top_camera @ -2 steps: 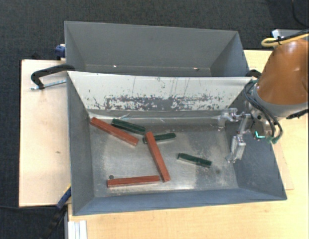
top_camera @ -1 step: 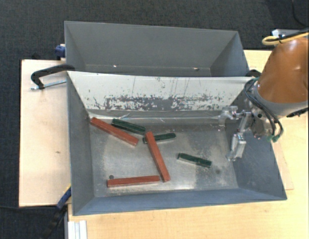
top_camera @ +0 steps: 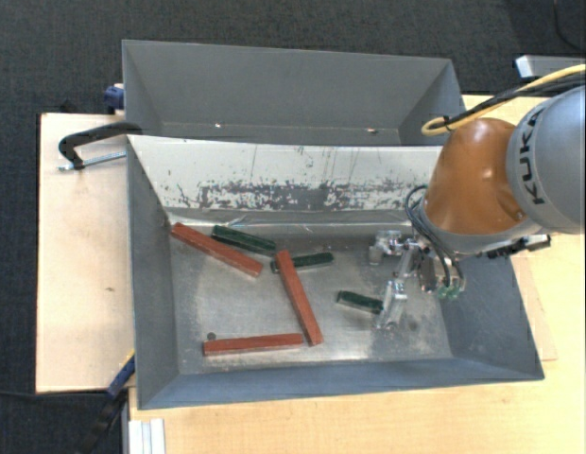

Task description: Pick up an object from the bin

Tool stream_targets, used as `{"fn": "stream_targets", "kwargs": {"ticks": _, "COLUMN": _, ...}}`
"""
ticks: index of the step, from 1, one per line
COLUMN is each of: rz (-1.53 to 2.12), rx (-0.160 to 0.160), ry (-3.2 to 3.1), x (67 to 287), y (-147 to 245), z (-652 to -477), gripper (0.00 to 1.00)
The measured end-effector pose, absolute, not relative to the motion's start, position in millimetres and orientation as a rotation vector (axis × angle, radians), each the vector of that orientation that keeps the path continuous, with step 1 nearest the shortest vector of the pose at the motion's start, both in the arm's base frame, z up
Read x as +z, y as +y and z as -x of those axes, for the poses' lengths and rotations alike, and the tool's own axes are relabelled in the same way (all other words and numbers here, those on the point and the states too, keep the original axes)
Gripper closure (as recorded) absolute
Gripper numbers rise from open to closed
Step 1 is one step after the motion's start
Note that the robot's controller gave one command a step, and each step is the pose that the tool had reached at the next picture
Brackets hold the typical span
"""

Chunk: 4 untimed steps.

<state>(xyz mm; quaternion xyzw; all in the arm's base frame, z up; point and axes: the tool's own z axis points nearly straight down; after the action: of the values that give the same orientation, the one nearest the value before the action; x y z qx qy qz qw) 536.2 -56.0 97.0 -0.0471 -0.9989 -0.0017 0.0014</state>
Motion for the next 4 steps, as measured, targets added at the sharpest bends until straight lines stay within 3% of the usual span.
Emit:
{"fn": "stream_targets", "kwargs": {"ticks": 1, "rz": 0.308, "rx": -0.003, "ry": -3.133, "x": 119, "y": -40, "z": -531.6, "gripper": 0.0}}
{"fn": "stream_targets", "kwargs": {"ticks": 2, "rz": 0.403, "rx": -0.003, "ry": -3.116, "x": 106, "y": -41, "z": -513.8, "gripper": 0.0}}
{"fn": "stream_targets", "kwargs": {"ticks": 3, "rz": 0.694, "rx": -0.001, "ry": -3.061, "x": 67, "y": -33, "z": -499.7, "gripper": 0.0}}
{"fn": "stream_targets", "kwargs": {"ticks": 4, "rz": 0.806, "rx": -0.002, "ry": -3.035, "x": 70, "y": -19, "z": -492.1, "gripper": 1.0}}
